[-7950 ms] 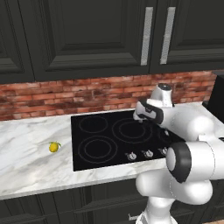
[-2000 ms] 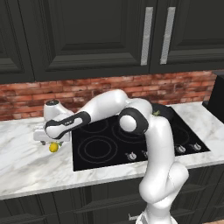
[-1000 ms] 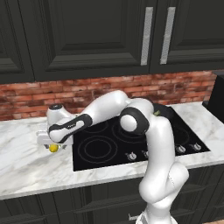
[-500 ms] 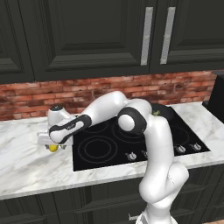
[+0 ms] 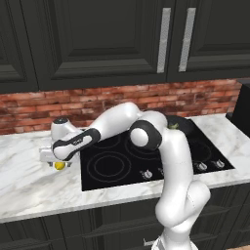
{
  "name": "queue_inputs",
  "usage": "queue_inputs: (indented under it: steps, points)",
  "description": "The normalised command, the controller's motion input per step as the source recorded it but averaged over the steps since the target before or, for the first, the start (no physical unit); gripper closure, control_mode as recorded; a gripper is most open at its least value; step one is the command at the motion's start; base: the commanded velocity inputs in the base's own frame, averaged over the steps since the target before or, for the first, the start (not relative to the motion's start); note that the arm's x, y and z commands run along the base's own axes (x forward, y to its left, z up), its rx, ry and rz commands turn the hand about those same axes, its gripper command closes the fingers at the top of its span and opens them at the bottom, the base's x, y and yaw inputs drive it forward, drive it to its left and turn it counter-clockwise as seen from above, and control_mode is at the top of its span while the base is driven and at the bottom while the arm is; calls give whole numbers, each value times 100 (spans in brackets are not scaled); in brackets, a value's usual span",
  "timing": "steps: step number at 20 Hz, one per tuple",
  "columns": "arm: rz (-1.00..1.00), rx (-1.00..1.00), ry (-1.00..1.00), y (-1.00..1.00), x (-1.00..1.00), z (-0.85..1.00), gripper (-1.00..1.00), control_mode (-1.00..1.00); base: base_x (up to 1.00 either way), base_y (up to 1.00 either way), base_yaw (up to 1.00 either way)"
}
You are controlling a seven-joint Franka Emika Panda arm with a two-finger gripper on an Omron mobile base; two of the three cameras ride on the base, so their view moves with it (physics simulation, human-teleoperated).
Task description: Put the lemon and broccoli in the pan. Then turn on the rear right burner and set the heat to medium.
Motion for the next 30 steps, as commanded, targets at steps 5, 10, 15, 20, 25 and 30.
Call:
queue_inputs:
  steps: [5,10,15,20,25,30]
  points:
    - [0,0,0,0,0,0,100,-100,0,0,0]
    - [0,0,0,0,0,0,100,-100,0,0,0]
    - [0,3,-10,-32,-36,19,100,-100,0,0,0]
    - [0,3,-14,-48,-54,48,100,-100,0,0,0]
    - [0,3,-4,-62,-33,58,100,-100,0,0,0]
    - [0,0,0,-83,0,44,100,-100,0,0,0]
